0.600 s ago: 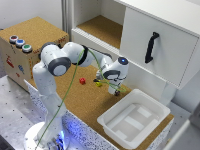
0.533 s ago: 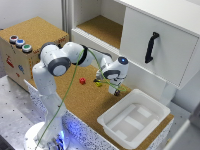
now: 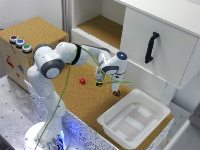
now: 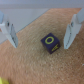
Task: Pick up the yellow block
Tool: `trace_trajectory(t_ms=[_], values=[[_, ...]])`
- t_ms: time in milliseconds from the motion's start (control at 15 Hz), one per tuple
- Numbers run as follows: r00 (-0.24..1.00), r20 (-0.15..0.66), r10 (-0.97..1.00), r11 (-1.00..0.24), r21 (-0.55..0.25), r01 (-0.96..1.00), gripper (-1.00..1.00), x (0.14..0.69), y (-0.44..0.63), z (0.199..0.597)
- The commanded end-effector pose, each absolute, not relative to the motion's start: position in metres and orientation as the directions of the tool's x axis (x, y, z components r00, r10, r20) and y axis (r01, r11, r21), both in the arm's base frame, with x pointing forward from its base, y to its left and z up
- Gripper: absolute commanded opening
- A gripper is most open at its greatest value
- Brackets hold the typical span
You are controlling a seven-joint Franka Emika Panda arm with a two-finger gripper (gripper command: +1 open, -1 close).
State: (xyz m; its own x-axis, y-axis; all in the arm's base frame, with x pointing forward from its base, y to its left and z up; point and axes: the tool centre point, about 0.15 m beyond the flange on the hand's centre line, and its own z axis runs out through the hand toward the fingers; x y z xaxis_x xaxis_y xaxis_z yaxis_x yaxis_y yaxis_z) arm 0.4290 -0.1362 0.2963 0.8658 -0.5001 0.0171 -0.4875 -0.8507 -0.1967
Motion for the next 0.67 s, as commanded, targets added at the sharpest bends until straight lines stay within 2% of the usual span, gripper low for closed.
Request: trace_trajectory(t_ms=[0, 67, 133, 267, 333, 467, 533, 600], values=[[0.999, 0.002, 0.036, -0.999, 0.003, 0.036, 1.00, 0.393, -0.075, 0.320], [0.986, 0.003, 0.166, -0.986, -0.024, 0.166, 1.00, 0.387, -0.062, 0.321], [0.973, 0.006, 0.230, -0.973, -0.009, 0.230, 1.00, 0.385, -0.052, 0.319], [0.953, 0.015, 0.304, -0.950, -0.068, 0.304, 1.00, 0.386, -0.026, 0.305], [0.950, 0.022, 0.311, -0.946, -0.087, 0.312, 1.00, 0.389, -0.016, 0.296], [0.953, 0.019, 0.304, -0.952, -0.046, 0.304, 1.00, 0.393, 0.001, 0.278], [0.971, 0.027, 0.237, -0.971, -0.023, 0.238, 1.00, 0.398, 0.004, 0.268], [0.980, 0.037, 0.193, -0.980, -0.038, 0.195, 1.00, 0.402, 0.004, 0.262]])
